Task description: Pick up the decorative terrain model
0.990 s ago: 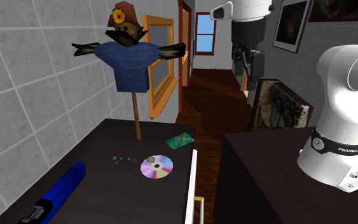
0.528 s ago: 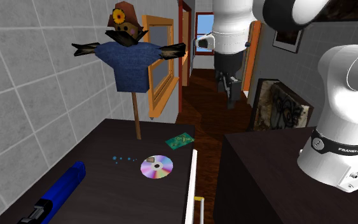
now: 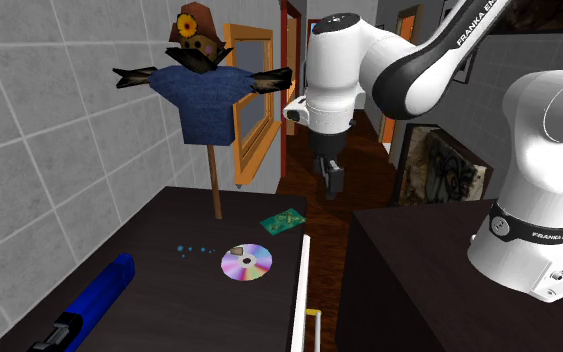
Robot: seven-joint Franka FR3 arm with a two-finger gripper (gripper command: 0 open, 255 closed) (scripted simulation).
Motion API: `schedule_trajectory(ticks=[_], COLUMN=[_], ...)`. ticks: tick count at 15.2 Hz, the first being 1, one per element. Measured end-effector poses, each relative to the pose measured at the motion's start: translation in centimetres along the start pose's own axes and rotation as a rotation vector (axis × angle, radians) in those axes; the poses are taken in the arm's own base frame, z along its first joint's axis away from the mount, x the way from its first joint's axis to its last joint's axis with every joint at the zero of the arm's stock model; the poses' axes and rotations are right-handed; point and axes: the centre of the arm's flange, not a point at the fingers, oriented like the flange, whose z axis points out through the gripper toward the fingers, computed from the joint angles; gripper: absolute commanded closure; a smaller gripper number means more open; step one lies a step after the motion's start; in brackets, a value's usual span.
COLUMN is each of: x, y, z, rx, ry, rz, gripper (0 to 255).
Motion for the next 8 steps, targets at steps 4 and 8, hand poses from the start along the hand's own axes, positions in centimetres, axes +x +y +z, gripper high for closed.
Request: schedule_trajectory(ticks=[4, 8], x=[2.7, 4.8], y=[0.7, 1.8], z=[4.1, 7.9], rx=[-0.037, -0.072], ry=[0.025, 0.048], rz=[-0.028, -0.055], gripper=[0, 0])
